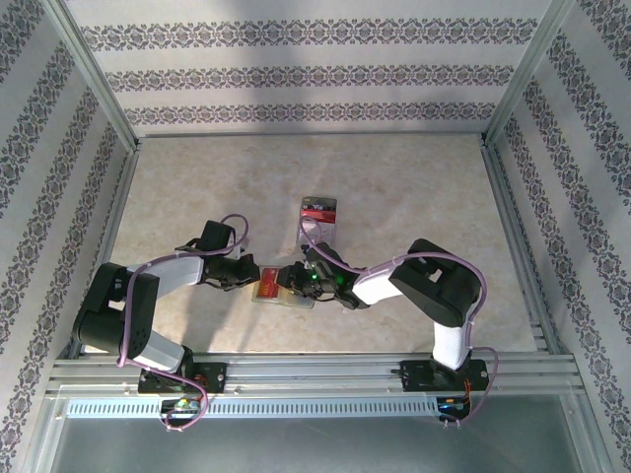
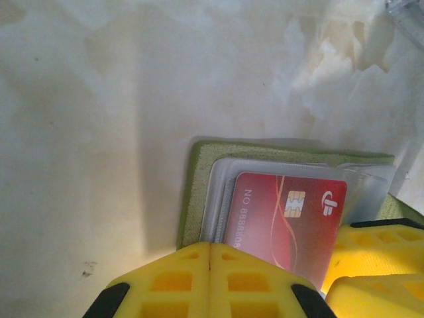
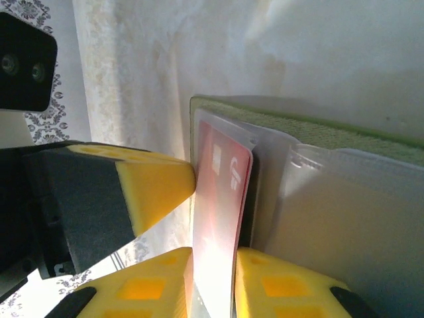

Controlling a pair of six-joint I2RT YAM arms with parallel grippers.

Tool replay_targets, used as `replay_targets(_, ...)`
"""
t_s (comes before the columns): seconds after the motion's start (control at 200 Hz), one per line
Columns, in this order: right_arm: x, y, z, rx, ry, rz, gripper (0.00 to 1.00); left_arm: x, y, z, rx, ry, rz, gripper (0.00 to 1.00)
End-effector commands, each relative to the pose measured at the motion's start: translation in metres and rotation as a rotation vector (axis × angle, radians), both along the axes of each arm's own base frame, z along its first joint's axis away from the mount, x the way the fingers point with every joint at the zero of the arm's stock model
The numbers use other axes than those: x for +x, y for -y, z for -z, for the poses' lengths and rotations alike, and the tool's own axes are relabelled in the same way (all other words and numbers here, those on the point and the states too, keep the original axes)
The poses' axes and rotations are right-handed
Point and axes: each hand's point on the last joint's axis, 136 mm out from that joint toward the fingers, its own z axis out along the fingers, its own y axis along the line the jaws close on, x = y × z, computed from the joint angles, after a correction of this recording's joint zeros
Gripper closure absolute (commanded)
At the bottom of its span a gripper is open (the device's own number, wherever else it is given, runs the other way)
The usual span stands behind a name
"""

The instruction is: Take the credit cards out of the card holder

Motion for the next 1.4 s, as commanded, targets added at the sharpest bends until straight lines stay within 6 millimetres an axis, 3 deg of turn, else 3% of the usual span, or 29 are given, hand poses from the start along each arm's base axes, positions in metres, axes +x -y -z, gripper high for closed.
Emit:
replay_targets(0.0,-0.002,0.000,-0.018,0.037,0.049,-0.021,0.78,-0.020,-0.011,0.021,0.049,-0.080,-0.009,1.00)
replay_targets(0.734,-0.005,0.001,0.021,-0.089,-0.073,-0.019,0.68,-0.018,-0.008,0.019,0.042,-0.071,-0.002,1.00)
replay_targets(0.924,-0.007,0.011,0.032,-0.164,-0.117,0.010,0.61,-0.018,-0.008,0.018,0.042,-0.071,0.000,1.00)
replay_targets(1.179,-0.007,0.038,0.032,-0.303,-0.137,0.080,0.61,-0.018,-0.008,0.019,0.051,-0.072,0.001,1.00)
replay_targets(1.394,-0.005,0.018,0.031,-0.251,-0.137,0.034,0.61,-0.017,-0.007,0.017,0.048,-0.068,0.005,1.00)
